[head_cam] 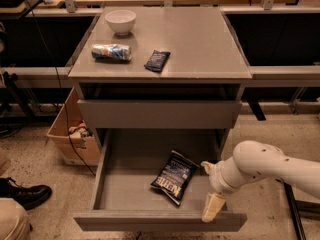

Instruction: Pick blue chip bag from middle drawer and place on counter

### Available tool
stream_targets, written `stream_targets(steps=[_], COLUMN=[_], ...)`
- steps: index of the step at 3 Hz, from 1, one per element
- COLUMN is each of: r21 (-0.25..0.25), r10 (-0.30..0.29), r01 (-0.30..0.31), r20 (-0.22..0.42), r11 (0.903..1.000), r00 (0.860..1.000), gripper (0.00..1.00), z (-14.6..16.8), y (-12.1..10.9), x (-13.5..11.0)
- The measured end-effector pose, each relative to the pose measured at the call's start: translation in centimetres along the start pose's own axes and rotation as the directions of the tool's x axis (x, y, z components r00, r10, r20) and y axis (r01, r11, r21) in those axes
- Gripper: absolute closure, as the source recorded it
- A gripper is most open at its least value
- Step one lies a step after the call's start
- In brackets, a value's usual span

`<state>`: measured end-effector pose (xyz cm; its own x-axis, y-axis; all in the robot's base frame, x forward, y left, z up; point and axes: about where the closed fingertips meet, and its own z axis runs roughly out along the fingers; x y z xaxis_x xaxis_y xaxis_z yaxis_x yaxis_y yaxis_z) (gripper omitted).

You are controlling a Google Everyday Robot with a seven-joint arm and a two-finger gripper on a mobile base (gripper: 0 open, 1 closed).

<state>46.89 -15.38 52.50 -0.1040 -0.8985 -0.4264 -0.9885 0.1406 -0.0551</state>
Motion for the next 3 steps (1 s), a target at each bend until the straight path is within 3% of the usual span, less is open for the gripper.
stream_targets(steps=[1,3], r21=[0.023,0.054], r10=[-0.006,0.016], r01=[0.005,-0.020], r20=[0.028,0.082], r11=[0.9997,0.9984], r00=[1.000,0.996], gripper=[0.00,0.00], z=[4.0,10.0], y=[-1.6,-7.1], x=[0.9,-0.1])
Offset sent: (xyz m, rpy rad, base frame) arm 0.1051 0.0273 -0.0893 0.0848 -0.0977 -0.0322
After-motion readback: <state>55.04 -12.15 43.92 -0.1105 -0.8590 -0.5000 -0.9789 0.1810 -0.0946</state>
